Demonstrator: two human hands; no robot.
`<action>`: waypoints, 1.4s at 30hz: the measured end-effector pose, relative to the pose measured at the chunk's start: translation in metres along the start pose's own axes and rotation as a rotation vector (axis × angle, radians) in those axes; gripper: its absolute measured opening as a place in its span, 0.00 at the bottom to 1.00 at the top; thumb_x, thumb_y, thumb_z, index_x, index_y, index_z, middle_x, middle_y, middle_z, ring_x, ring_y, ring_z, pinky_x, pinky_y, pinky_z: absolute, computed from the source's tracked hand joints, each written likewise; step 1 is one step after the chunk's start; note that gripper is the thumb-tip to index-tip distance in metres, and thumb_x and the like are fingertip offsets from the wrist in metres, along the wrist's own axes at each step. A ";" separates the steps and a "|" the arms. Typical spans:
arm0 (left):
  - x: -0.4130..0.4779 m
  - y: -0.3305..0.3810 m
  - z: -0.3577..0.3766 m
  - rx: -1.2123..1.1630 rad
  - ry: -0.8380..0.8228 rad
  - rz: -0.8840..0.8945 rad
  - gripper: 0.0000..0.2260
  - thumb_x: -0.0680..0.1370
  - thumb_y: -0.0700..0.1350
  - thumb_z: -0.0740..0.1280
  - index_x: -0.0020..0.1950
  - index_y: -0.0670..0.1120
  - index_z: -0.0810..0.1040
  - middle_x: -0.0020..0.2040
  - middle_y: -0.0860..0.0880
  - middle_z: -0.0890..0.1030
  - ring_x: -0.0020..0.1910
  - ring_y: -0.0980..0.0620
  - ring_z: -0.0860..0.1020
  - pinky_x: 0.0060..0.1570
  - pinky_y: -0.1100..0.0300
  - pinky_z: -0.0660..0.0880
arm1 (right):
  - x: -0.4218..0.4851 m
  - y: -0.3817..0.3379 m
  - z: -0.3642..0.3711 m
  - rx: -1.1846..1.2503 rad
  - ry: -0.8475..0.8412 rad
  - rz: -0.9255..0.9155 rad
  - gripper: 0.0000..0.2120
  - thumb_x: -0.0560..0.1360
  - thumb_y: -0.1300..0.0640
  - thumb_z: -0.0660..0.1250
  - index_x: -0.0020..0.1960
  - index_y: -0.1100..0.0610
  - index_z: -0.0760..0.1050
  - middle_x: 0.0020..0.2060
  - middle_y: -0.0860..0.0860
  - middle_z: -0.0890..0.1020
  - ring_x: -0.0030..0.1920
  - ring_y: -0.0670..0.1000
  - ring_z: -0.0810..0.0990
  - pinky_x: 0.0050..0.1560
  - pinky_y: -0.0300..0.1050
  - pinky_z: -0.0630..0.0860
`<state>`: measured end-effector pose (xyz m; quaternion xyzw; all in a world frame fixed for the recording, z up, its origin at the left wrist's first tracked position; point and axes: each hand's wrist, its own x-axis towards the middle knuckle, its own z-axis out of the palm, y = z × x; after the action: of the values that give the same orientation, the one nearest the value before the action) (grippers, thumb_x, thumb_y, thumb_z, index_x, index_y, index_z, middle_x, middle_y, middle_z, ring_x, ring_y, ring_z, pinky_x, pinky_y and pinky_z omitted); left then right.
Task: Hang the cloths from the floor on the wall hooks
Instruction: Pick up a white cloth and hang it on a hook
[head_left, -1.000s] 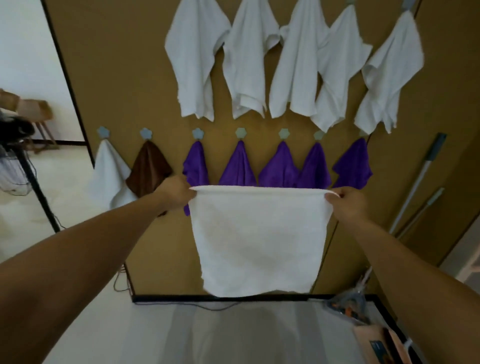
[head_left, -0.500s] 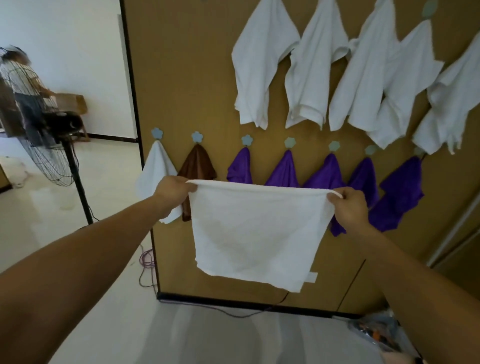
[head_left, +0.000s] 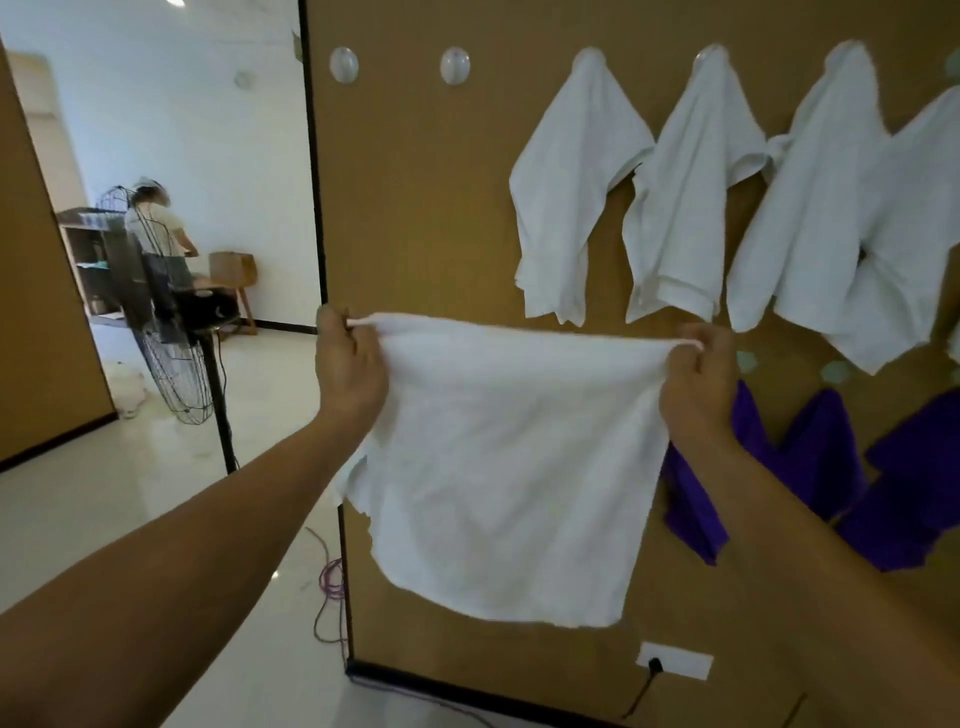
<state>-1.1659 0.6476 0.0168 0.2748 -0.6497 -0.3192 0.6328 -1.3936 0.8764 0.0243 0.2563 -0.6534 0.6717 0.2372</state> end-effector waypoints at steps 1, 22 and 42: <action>0.001 -0.010 -0.005 0.056 -0.065 0.013 0.03 0.80 0.42 0.55 0.50 0.46 0.67 0.40 0.52 0.72 0.36 0.58 0.71 0.35 0.65 0.69 | 0.003 0.006 0.003 -0.057 -0.033 -0.099 0.06 0.77 0.58 0.55 0.52 0.54 0.69 0.43 0.49 0.76 0.44 0.48 0.74 0.44 0.40 0.71; 0.075 -0.108 -0.048 -0.201 -0.177 -0.655 0.06 0.74 0.40 0.58 0.37 0.43 0.71 0.37 0.46 0.72 0.37 0.48 0.70 0.39 0.56 0.69 | -0.055 0.011 0.088 -0.169 -0.386 0.367 0.12 0.78 0.61 0.59 0.38 0.53 0.74 0.35 0.49 0.76 0.36 0.47 0.72 0.33 0.41 0.68; 0.187 -0.082 -0.033 0.036 -1.092 -0.080 0.14 0.70 0.52 0.75 0.27 0.52 0.76 0.28 0.58 0.76 0.29 0.59 0.75 0.29 0.66 0.70 | -0.022 -0.048 0.189 -0.084 -0.686 0.247 0.23 0.61 0.34 0.76 0.45 0.48 0.75 0.51 0.52 0.79 0.54 0.54 0.80 0.59 0.48 0.74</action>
<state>-1.1460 0.4506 0.0749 0.1044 -0.8783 -0.4278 0.1860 -1.3395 0.6896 0.0492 0.3759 -0.7481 0.5426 -0.0684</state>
